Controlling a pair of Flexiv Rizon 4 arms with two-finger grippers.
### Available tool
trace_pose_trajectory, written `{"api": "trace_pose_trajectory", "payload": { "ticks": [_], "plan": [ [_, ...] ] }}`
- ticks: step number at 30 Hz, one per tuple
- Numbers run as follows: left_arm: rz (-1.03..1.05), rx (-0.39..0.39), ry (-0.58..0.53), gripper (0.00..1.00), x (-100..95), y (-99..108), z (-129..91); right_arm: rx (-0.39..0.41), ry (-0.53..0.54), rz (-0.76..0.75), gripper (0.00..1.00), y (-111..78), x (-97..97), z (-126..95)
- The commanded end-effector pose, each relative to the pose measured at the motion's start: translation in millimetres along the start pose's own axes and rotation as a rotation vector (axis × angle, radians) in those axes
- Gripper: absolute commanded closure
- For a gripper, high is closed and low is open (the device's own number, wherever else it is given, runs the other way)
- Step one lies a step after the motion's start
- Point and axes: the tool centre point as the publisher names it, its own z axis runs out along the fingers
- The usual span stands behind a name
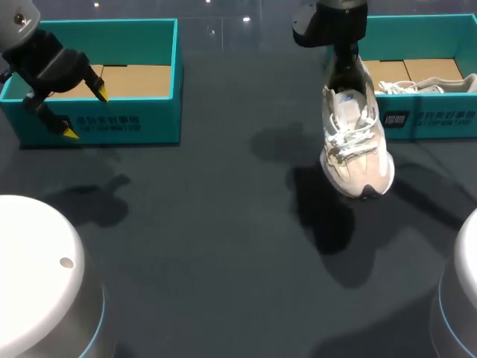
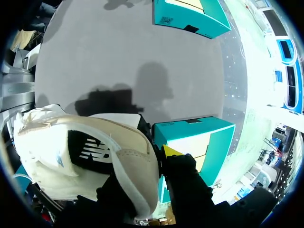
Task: Take the shoe out of the shoebox, open the shoe tongue, remove and reinsert the insole, then place the shoe into the shoebox
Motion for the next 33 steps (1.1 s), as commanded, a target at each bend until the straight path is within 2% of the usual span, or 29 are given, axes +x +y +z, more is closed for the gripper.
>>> {"api": "trace_pose_trajectory", "payload": {
  "ticks": [1, 3, 4, 13, 15, 19, 20, 33],
  "plan": [
    [0.000, -0.003, 0.000, 0.00, 1.1, 0, 0, 0.001, -0.001, 0.000, 1.00, -0.9, 0.7, -1],
    [0.000, -0.003, 0.000, 0.00, 1.1, 0, 0, 0.001, -0.001, 0.000, 1.00, -0.9, 0.7, -1],
    [0.000, -0.003, 0.000, 0.00, 1.1, 0, 0, 0.006, 0.000, 0.005, 1.00, -6.8, -5.7, -1],
    [0.000, -0.003, 0.000, 0.00, 1.1, 0, 0, 0.000, -0.018, 0.068, 1.00, -79.6, -69.3, -5],
    [0.000, -0.003, 0.000, 0.00, 1.1, 0, 0, 0.023, -0.015, 0.077, 1.00, -92.4, -81.8, -4],
    [0.000, -0.003, 0.000, 0.00, 1.1, 0, 0, 0.009, -0.022, 0.040, 1.00, -115.7, -109.8, 2],
    [0.000, -0.003, 0.000, 0.00, 1.1, 0, 0, -0.015, -0.024, 0.026, 1.00, -119.3, -115.8, 5],
    [0.000, -0.003, 0.000, 0.00, 1.1, 0, 0, -0.015, -0.024, 0.026, 1.00, -119.3, -115.8, 5]
  ]
}}
